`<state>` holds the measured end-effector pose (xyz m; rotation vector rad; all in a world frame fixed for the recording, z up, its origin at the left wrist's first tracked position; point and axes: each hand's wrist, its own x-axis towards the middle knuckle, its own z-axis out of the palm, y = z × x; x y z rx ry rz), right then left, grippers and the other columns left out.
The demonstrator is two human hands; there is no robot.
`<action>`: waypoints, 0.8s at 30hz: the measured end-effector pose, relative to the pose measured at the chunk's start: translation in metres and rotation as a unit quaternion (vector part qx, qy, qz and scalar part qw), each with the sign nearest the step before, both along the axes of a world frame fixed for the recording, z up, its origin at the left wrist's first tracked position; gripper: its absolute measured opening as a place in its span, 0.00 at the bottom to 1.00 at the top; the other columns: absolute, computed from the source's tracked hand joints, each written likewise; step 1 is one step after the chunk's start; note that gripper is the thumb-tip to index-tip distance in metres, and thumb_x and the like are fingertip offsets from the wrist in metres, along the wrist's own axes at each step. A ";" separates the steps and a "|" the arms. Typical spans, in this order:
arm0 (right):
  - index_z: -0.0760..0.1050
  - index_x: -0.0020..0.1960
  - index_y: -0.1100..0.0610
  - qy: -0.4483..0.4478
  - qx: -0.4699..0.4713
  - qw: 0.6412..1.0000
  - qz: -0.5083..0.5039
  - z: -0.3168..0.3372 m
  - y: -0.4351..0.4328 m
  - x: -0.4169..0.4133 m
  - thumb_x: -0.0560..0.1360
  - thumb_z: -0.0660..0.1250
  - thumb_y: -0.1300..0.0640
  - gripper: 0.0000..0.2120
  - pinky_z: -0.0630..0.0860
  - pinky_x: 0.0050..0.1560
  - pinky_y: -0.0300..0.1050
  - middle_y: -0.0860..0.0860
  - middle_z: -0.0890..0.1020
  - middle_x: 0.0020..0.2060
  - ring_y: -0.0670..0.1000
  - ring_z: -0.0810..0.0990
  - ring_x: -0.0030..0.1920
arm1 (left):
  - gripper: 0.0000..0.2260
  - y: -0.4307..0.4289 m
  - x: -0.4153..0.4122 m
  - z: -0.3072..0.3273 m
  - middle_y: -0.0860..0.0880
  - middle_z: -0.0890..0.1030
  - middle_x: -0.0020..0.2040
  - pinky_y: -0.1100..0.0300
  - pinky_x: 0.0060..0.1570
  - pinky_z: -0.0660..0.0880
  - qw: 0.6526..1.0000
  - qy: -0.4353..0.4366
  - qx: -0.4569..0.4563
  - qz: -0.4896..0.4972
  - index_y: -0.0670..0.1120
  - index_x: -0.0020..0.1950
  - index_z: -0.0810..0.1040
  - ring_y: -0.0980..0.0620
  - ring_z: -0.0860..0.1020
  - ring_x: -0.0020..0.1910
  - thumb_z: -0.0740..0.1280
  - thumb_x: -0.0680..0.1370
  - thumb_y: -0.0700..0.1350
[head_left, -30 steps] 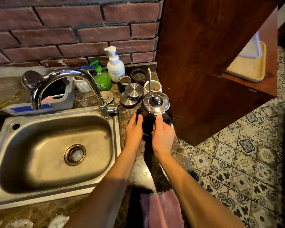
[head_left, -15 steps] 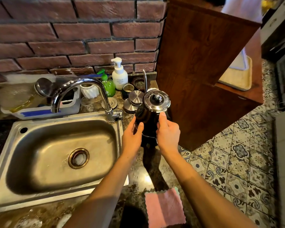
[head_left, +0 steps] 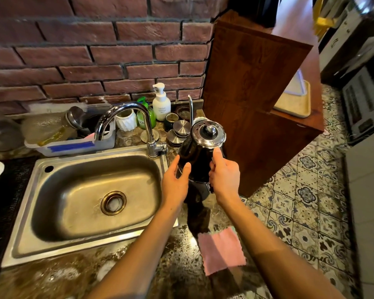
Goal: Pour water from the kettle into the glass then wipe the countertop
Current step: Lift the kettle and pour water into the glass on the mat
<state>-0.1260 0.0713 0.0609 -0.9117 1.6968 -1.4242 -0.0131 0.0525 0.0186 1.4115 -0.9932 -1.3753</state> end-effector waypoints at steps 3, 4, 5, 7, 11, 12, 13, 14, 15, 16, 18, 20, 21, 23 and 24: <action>0.67 0.30 0.61 0.000 0.001 1.000 0.007 0.004 0.017 0.005 0.81 0.61 0.42 0.28 0.55 0.30 0.46 0.50 0.63 0.23 0.50 0.60 0.25 | 0.27 0.018 0.008 0.001 0.51 0.74 0.76 0.47 0.75 0.69 1.000 -0.004 0.000 0.006 0.49 0.77 0.70 0.54 0.70 0.76 0.71 0.79 0.52; 0.66 0.30 0.60 -0.001 0.000 1.000 0.008 0.005 0.022 0.006 0.80 0.61 0.41 0.28 0.56 0.31 0.47 0.50 0.63 0.23 0.50 0.60 0.25 | 0.28 0.023 0.009 0.002 0.51 0.74 0.76 0.46 0.75 0.69 1.000 0.003 0.005 0.010 0.50 0.77 0.71 0.54 0.70 0.75 0.71 0.78 0.53; 0.65 0.28 0.59 -0.002 -0.001 1.000 0.010 0.005 0.028 0.007 0.79 0.61 0.40 0.29 0.56 0.31 0.48 0.50 0.63 0.23 0.51 0.60 0.26 | 0.28 0.029 0.010 0.004 0.51 0.74 0.76 0.46 0.75 0.70 1.000 0.009 0.010 0.015 0.50 0.77 0.71 0.54 0.71 0.75 0.72 0.78 0.52; 0.62 0.25 0.55 0.005 0.000 1.000 0.016 0.006 0.040 0.010 0.77 0.61 0.36 0.30 0.57 0.32 0.53 0.49 0.62 0.22 0.53 0.59 0.27 | 0.27 0.041 0.012 0.006 0.50 0.74 0.75 0.46 0.74 0.70 0.999 0.023 0.014 0.023 0.50 0.77 0.71 0.53 0.71 0.75 0.71 0.79 0.49; 0.60 0.23 0.51 0.012 0.012 1.000 0.022 0.007 0.064 0.014 0.76 0.61 0.32 0.32 0.59 0.34 0.54 0.47 0.62 0.22 0.54 0.59 0.29 | 0.25 0.066 0.015 0.010 0.54 0.74 0.73 0.51 0.73 0.70 0.999 0.028 0.002 0.026 0.48 0.77 0.71 0.53 0.72 0.73 0.70 0.80 0.45; 0.59 0.23 0.51 0.016 0.011 1.000 0.023 0.007 0.071 0.014 0.76 0.61 0.32 0.32 0.59 0.34 0.53 0.48 0.62 0.22 0.54 0.59 0.29 | 0.25 0.073 0.016 0.011 0.55 0.73 0.72 0.55 0.71 0.70 0.999 0.032 0.001 0.028 0.47 0.77 0.71 0.54 0.72 0.73 0.70 0.80 0.44; 0.60 0.24 0.51 0.022 0.011 0.999 0.024 0.008 0.078 0.014 0.76 0.61 0.32 0.31 0.59 0.35 0.53 0.49 0.62 0.23 0.54 0.60 0.29 | 0.25 0.081 0.016 0.012 0.54 0.73 0.71 0.59 0.68 0.71 0.999 0.033 0.003 0.030 0.46 0.77 0.70 0.55 0.71 0.72 0.69 0.81 0.43; 0.60 0.25 0.52 0.028 0.011 0.999 0.024 0.008 0.084 0.014 0.76 0.61 0.32 0.31 0.59 0.35 0.53 0.51 0.62 0.24 0.54 0.60 0.30 | 0.25 0.088 0.016 0.013 0.53 0.74 0.72 0.62 0.65 0.72 0.999 0.034 0.003 0.030 0.45 0.77 0.70 0.55 0.72 0.71 0.69 0.81 0.42; 0.60 0.25 0.52 0.031 0.013 0.999 0.025 0.009 0.092 0.014 0.76 0.61 0.32 0.31 0.59 0.35 0.53 0.52 0.62 0.24 0.54 0.60 0.30 | 0.24 0.097 0.016 0.012 0.51 0.75 0.73 0.65 0.62 0.73 0.999 0.034 0.004 0.031 0.45 0.77 0.70 0.55 0.73 0.71 0.69 0.81 0.42; 0.60 0.25 0.52 0.033 0.014 0.999 0.028 0.010 0.100 0.014 0.77 0.62 0.33 0.31 0.58 0.35 0.53 0.52 0.62 0.25 0.54 0.60 0.30 | 0.24 0.106 0.016 0.013 0.50 0.75 0.74 0.69 0.58 0.74 0.999 0.036 0.001 0.034 0.45 0.77 0.71 0.55 0.74 0.70 0.69 0.81 0.42; 0.58 0.24 0.51 0.031 0.014 0.999 0.036 0.011 0.117 0.013 0.79 0.63 0.35 0.31 0.58 0.35 0.53 0.50 0.62 0.24 0.53 0.59 0.29 | 0.25 0.125 0.016 0.015 0.50 0.75 0.74 0.77 0.50 0.74 0.998 0.038 -0.002 0.042 0.45 0.78 0.70 0.56 0.73 0.70 0.69 0.81 0.41; 0.57 0.25 0.51 0.036 0.014 0.998 0.041 0.013 0.132 0.013 0.79 0.63 0.36 0.32 0.57 0.35 0.52 0.49 0.61 0.23 0.52 0.59 0.28 | 0.26 0.144 0.017 0.019 0.53 0.73 0.73 0.78 0.51 0.72 0.998 0.038 -0.008 0.044 0.45 0.79 0.67 0.58 0.71 0.71 0.68 0.81 0.40; 0.57 0.25 0.51 0.040 0.013 0.998 0.044 0.015 0.141 0.014 0.78 0.63 0.35 0.32 0.57 0.35 0.51 0.48 0.61 0.23 0.51 0.59 0.27 | 0.26 0.154 0.018 0.021 0.54 0.72 0.73 0.75 0.56 0.72 0.998 0.038 -0.012 0.043 0.45 0.79 0.67 0.58 0.70 0.72 0.68 0.81 0.41; 0.58 0.24 0.51 0.041 0.010 0.998 0.056 0.016 0.158 0.016 0.78 0.63 0.35 0.32 0.57 0.33 0.47 0.46 0.61 0.22 0.49 0.59 0.26 | 0.26 0.174 0.022 0.022 0.53 0.73 0.74 0.63 0.66 0.72 0.998 0.038 -0.013 0.051 0.46 0.78 0.68 0.56 0.72 0.72 0.69 0.81 0.41; 0.58 0.24 0.51 0.039 0.005 0.997 0.064 0.016 0.165 0.018 0.78 0.64 0.36 0.32 0.56 0.32 0.45 0.46 0.62 0.21 0.48 0.59 0.25 | 0.25 0.182 0.024 0.022 0.51 0.74 0.74 0.59 0.69 0.72 0.997 0.044 -0.013 0.056 0.47 0.78 0.69 0.55 0.74 0.71 0.69 0.81 0.41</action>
